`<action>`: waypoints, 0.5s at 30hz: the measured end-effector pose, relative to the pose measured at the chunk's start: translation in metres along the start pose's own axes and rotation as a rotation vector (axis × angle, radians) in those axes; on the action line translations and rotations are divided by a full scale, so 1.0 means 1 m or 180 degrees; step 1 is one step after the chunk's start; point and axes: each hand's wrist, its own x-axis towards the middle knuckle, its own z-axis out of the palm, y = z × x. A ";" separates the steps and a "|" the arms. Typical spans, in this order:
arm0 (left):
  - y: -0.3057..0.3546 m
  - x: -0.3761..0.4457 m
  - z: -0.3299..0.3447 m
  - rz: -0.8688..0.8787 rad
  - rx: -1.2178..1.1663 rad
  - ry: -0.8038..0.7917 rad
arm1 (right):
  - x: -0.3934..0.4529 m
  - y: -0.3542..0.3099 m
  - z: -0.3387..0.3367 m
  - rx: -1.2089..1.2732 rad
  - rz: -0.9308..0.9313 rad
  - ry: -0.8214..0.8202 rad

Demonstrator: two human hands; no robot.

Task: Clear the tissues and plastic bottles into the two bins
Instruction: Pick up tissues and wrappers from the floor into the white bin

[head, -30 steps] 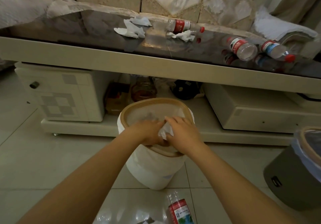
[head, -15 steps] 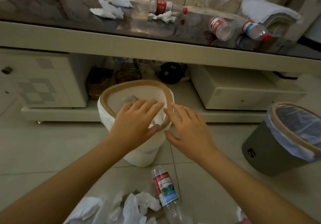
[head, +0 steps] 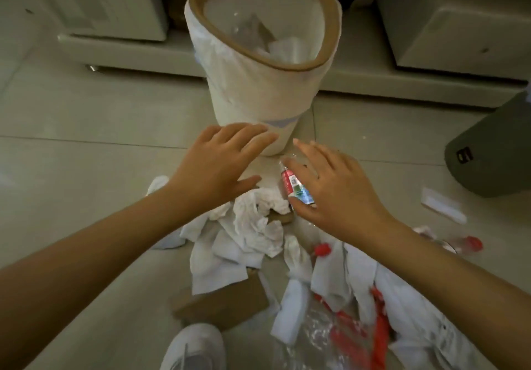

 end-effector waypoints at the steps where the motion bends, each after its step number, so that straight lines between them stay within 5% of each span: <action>1: -0.002 -0.009 0.007 -0.0056 -0.0024 -0.0094 | -0.003 -0.005 0.008 0.0041 -0.0041 -0.0058; 15: -0.026 -0.074 0.103 -0.0459 -0.0507 -0.1721 | -0.002 -0.055 0.106 0.0632 0.0160 -0.1325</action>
